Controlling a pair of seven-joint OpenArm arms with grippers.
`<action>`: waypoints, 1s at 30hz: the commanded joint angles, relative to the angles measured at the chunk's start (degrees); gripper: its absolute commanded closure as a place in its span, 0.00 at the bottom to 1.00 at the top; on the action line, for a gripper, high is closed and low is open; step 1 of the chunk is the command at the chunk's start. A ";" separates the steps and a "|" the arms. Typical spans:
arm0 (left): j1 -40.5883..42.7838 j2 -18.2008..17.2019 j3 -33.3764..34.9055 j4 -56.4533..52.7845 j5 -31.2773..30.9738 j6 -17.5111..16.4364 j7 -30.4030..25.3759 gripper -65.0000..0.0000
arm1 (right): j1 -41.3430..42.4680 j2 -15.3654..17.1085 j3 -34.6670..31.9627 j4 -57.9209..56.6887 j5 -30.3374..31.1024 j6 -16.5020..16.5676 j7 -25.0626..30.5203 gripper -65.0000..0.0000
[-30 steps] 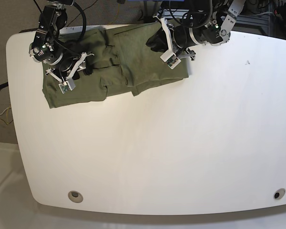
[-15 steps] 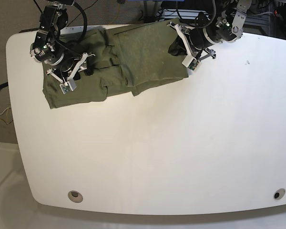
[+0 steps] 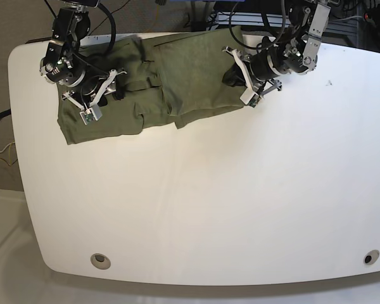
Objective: Fold the T-shirt properly
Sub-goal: 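Release and regrasp the folded end with the left gripper, pressing it flat, then pull the strip end with the right gripper toward the left gripper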
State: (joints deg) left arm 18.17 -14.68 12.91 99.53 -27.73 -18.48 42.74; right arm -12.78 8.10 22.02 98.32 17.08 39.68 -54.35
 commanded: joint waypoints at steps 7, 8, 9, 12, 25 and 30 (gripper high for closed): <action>0.18 -2.55 -1.24 -2.09 -0.13 -0.10 0.93 0.97 | 0.41 0.52 1.83 8.83 2.32 0.32 -1.99 0.53; 0.09 -2.67 -1.18 -2.27 -0.23 -0.06 1.03 0.97 | 0.41 0.47 2.07 9.68 2.32 0.32 -2.14 0.53; 0.00 -2.80 -1.13 -2.46 -0.33 -0.02 1.14 0.97 | 0.41 0.43 2.30 10.52 2.32 0.32 -2.29 0.53; -0.41 -2.88 -1.02 -3.06 -0.44 0.02 1.16 0.97 | 0.64 0.49 2.64 11.72 2.60 0.32 -2.96 0.52; -6.09 -2.09 0.68 -10.59 0.80 0.16 -0.53 0.98 | 0.73 0.23 -0.61 7.73 3.23 0.32 -3.71 0.53; -8.12 -2.00 0.34 -11.79 0.74 0.16 -0.69 0.98 | 0.71 0.17 0.20 8.00 3.16 0.32 -3.43 0.53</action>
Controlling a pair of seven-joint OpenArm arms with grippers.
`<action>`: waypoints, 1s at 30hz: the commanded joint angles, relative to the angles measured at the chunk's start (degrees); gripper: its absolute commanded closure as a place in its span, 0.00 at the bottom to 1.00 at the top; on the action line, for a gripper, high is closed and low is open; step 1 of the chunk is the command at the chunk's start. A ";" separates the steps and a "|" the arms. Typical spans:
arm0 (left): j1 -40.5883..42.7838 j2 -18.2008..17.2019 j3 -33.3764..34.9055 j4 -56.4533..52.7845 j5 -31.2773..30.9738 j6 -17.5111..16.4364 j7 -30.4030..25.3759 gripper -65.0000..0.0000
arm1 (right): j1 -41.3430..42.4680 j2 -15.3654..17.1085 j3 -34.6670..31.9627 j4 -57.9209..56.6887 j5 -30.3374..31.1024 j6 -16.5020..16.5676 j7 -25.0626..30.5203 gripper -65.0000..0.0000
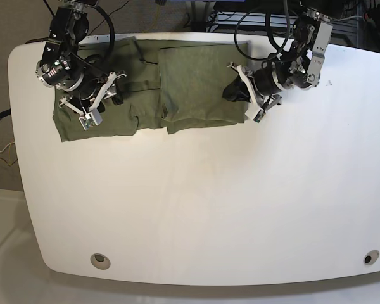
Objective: Fold the T-shirt properly
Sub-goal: 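Pull the strip end with the right gripper toward the left gripper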
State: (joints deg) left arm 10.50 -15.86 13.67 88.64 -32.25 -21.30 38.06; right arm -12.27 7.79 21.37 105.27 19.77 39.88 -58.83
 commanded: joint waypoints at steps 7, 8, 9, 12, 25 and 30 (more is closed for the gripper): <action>-0.90 -1.53 -1.32 3.48 4.01 2.89 4.16 0.99 | 1.27 1.17 13.16 1.39 0.84 0.12 0.34 0.52; -0.78 -1.59 -1.45 3.94 3.98 2.89 4.23 0.99 | 1.57 1.40 15.04 1.26 1.18 0.12 0.29 0.51; -0.65 -1.64 -1.59 4.39 3.95 2.89 4.31 1.00 | 1.87 1.64 16.91 1.13 1.51 0.12 0.24 0.51; -0.15 -1.77 -1.61 4.89 3.68 2.86 3.93 1.00 | 2.81 2.51 20.48 0.19 1.79 0.12 0.28 0.51; 0.31 -1.61 -1.11 5.04 3.06 2.33 2.81 1.00 | 8.22 9.49 23.23 -18.33 1.28 0.12 4.18 0.51; -0.07 -1.79 -1.01 4.94 2.91 2.39 2.46 1.00 | 10.67 14.27 23.43 -28.78 4.03 0.12 4.96 0.50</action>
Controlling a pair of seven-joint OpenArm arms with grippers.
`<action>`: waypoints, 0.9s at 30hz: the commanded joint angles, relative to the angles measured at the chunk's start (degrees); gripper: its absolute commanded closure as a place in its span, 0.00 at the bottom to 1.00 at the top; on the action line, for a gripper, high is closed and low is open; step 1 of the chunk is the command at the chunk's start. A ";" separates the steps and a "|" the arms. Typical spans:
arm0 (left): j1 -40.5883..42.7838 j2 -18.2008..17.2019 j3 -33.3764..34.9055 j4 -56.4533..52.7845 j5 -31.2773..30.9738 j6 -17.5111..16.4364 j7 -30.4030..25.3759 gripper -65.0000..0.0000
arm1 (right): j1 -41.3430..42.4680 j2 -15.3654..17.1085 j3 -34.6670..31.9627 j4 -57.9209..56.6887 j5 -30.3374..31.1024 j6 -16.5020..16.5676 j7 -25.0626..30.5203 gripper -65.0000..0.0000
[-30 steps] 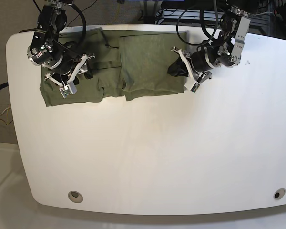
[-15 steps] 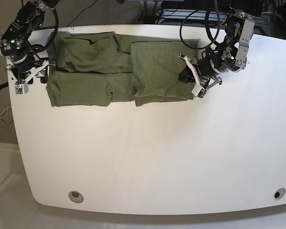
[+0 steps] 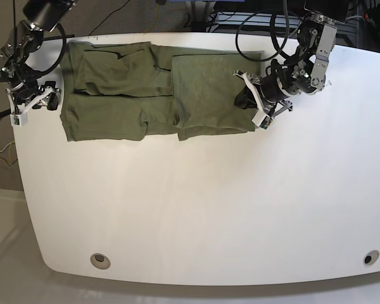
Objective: Fold the T-shirt properly
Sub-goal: 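Pull the strip end with the right gripper toward the left gripper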
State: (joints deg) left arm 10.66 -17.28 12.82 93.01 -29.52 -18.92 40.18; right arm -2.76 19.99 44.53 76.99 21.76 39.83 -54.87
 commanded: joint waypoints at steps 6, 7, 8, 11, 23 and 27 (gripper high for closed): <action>-0.56 -0.33 -0.05 0.38 0.58 0.08 0.22 1.00 | 1.25 2.62 -0.13 -2.72 8.18 0.17 -3.30 0.50; -0.68 -0.34 0.01 0.20 0.83 0.22 0.20 1.00 | 0.89 2.23 -0.69 -2.38 9.86 0.17 -5.48 0.49; -0.68 -0.34 0.03 0.19 0.87 0.16 0.24 1.00 | 0.79 1.77 -0.86 -2.12 10.25 0.17 -6.33 0.49; -0.70 -0.33 0.22 -0.01 0.99 0.19 0.34 1.00 | 0.42 0.06 -1.31 -1.26 11.10 0.17 -8.81 0.48; -0.65 -0.81 -0.41 -0.08 0.85 0.46 0.09 1.00 | -1.43 -3.52 -5.15 -0.23 18.64 0.17 -13.19 0.46; -0.51 -0.76 -0.18 0.18 0.70 0.33 -0.14 1.00 | -1.88 -4.16 -8.50 0.08 19.91 0.17 -13.12 0.47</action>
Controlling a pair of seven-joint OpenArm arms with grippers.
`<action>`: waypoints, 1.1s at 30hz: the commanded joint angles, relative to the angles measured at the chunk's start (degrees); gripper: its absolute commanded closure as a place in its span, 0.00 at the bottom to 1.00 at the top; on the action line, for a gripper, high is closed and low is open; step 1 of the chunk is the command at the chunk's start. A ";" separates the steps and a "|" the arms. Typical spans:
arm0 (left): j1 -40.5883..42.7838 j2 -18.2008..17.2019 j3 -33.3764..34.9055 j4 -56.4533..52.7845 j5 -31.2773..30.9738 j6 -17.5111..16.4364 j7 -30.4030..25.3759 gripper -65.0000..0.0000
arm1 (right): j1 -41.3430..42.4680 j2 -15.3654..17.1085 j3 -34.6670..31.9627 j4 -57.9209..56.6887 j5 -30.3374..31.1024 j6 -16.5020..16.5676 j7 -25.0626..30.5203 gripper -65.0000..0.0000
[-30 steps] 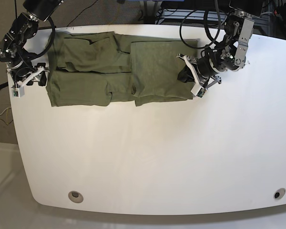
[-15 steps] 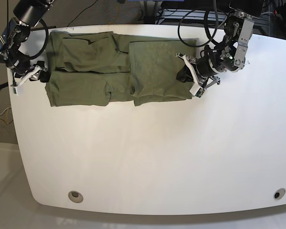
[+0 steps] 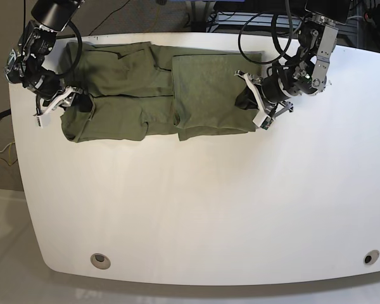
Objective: Fold the T-shirt properly
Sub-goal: 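Pull the strip end with the right gripper toward the left gripper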
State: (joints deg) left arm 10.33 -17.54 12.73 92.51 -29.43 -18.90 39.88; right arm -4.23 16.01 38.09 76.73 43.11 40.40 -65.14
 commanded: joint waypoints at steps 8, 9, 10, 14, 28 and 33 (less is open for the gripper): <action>-0.20 -0.50 -0.04 0.69 0.56 0.24 0.08 1.00 | -0.76 -2.14 -2.93 0.32 -2.26 -0.40 -0.52 0.48; -0.18 -0.53 -0.13 0.66 0.54 0.23 0.13 1.00 | -0.61 -2.97 -2.76 0.29 -3.24 -0.40 -0.13 0.47; -0.16 -0.55 -0.22 0.62 0.51 0.22 0.19 1.00 | -0.45 -3.80 -2.60 0.25 -4.22 -0.40 0.26 0.47; -0.18 -0.58 -0.27 0.66 0.38 0.16 0.15 1.00 | -0.42 -5.29 -2.58 0.25 -6.00 -0.40 0.60 0.47; 0.12 -0.60 0.21 0.63 0.52 0.38 0.40 1.00 | 0.51 -4.58 -2.41 -1.16 -2.40 -0.40 -0.09 0.46; 0.34 -0.72 0.26 0.70 0.36 0.39 0.37 1.00 | 0.05 -4.18 -2.78 -0.97 -0.17 -0.40 -2.63 0.53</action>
State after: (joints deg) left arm 10.61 -17.74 13.02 92.53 -29.56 -18.83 39.33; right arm -3.44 11.18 35.51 75.94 46.39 40.97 -63.68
